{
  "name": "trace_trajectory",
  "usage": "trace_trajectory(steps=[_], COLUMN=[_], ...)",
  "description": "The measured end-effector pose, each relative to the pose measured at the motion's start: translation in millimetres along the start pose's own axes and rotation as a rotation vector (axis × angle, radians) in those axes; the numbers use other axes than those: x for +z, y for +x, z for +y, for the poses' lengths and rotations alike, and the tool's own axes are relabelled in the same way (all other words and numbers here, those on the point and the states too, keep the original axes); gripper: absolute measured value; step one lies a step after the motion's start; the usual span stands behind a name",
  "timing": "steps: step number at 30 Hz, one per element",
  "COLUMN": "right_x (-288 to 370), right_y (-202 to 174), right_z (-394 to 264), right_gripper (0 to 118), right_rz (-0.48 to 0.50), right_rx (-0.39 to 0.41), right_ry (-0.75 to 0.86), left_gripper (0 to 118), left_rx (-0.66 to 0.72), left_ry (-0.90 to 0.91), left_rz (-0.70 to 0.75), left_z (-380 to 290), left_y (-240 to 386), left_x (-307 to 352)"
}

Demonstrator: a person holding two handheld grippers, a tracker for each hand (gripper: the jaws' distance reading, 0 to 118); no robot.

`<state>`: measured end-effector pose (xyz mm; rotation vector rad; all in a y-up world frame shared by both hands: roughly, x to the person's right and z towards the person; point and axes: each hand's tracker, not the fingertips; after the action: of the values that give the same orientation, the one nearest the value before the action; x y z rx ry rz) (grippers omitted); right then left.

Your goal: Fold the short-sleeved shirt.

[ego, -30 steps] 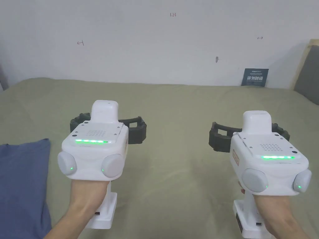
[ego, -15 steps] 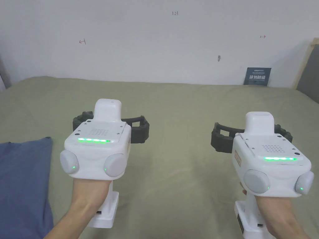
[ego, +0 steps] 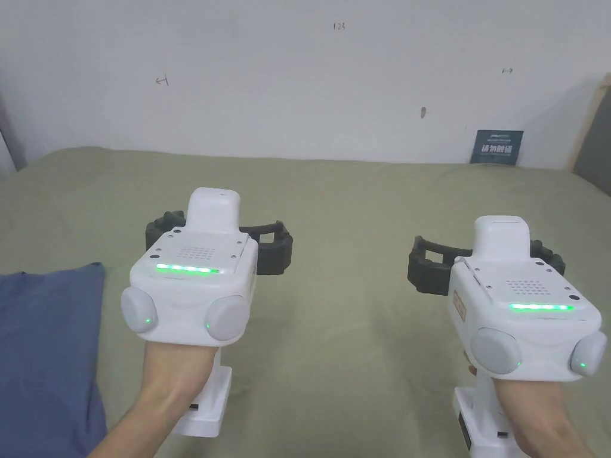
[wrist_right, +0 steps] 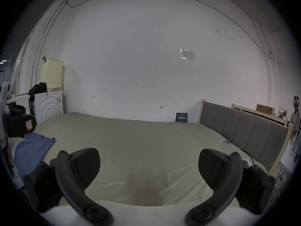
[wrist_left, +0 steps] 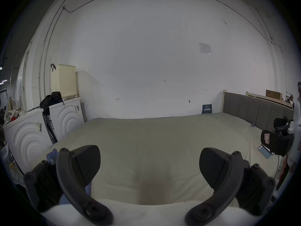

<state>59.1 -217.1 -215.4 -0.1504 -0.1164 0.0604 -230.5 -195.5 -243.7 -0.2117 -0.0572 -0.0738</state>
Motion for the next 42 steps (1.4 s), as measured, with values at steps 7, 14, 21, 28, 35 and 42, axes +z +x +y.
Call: trace_trajectory(steps=[7, 14, 21, 28, 35, 42], right_x=[1.4, 2.2, 2.6, 2.4, 2.4, 2.3], right_y=[1.6, 1.6, 0.4, -1.0, -0.7, -1.1], right_z=[-0.2, 1.0, 0.2, -0.6, 1.0, -0.5], right_gripper=[118, 118, 118, 118, 118, 118], right_rz=[-0.005, -0.007, -0.006, -0.002, -0.004, -0.001], right_rx=[-0.004, -0.003, -0.003, 0.002, 0.002, 0.003], right_ry=[-0.002, 0.002, -0.002, -0.004, 0.001, -0.003], left_gripper=[118, 118, 118, 118, 118, 118], left_rx=[-0.001, 0.001, 0.003, 0.012, 0.011, 0.014], left_ry=[0.001, 0.002, -0.001, 0.002, 0.007, 0.004], left_rz=[-0.004, -0.004, -0.004, -0.007, -0.008, -0.015], left_z=[-1.3, -0.6, -2.2, -0.7, 1.6, 1.5], left_y=[0.5, -0.4, -1.4, -2.5, -2.0, -1.6], left_x=[-2.4, -0.4, -0.6, 1.6, 3.5, 5.0])
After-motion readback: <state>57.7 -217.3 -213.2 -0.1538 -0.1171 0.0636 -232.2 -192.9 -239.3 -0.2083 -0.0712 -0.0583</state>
